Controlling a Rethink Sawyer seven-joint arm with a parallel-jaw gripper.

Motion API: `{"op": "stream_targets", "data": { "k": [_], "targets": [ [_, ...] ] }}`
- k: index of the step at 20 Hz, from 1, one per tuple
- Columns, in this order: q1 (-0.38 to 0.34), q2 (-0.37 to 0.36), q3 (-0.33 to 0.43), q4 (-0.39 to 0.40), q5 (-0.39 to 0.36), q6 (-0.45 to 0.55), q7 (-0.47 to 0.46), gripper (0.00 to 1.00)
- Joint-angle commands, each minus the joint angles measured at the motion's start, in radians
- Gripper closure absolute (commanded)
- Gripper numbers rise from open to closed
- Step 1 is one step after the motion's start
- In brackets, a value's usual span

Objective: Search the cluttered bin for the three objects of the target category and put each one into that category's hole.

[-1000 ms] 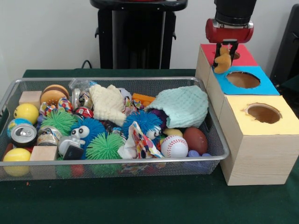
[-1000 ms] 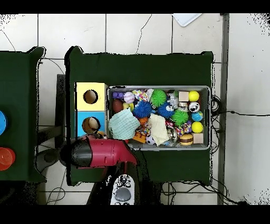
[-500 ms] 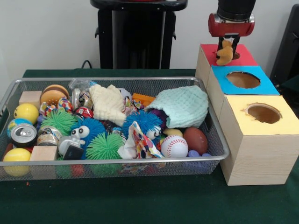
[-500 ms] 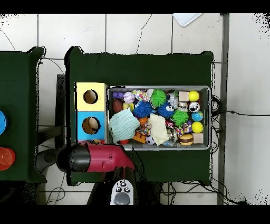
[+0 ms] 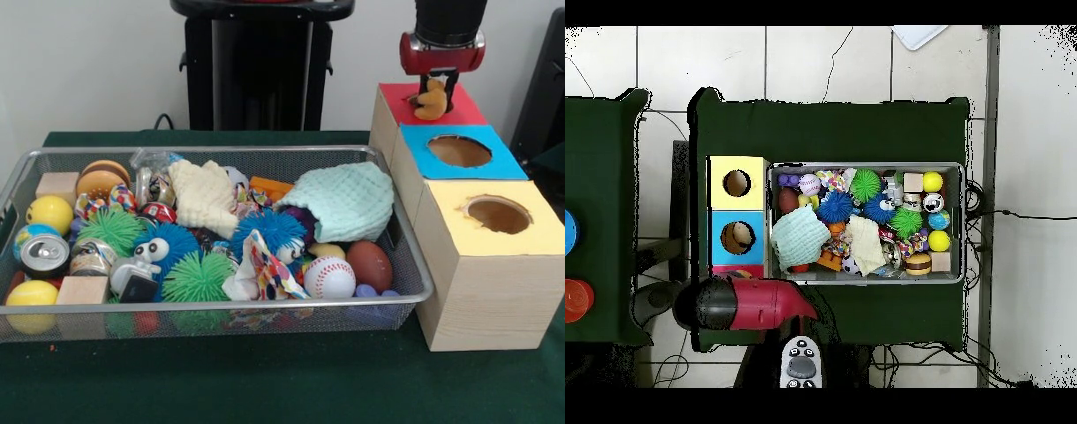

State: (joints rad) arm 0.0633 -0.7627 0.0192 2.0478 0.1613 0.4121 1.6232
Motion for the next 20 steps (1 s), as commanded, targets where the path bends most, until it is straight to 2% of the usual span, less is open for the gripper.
{"op": "stream_targets", "data": {
  "k": [1, 2, 3, 7, 10, 17, 20],
  "targets": [
    [-0.046, 0.085, 0.133, 0.081, 0.043, -0.133, 0.179, 1.00],
    [-0.037, 0.091, 0.124, 0.071, 0.030, -0.097, 0.163, 1.00],
    [-0.031, 0.094, 0.119, 0.066, 0.018, -0.082, 0.162, 0.00],
    [0.001, 0.102, 0.081, 0.051, 0.012, -0.038, 0.177, 0.00],
    [0.002, 0.093, 0.081, 0.059, 0.022, -0.058, 0.188, 0.00],
    [-0.002, 0.051, 0.070, 0.062, 0.027, 0.026, 0.182, 0.00],
    [-0.005, -0.024, 0.068, 0.071, 0.032, 0.129, 0.176, 0.00]
  ]
}}
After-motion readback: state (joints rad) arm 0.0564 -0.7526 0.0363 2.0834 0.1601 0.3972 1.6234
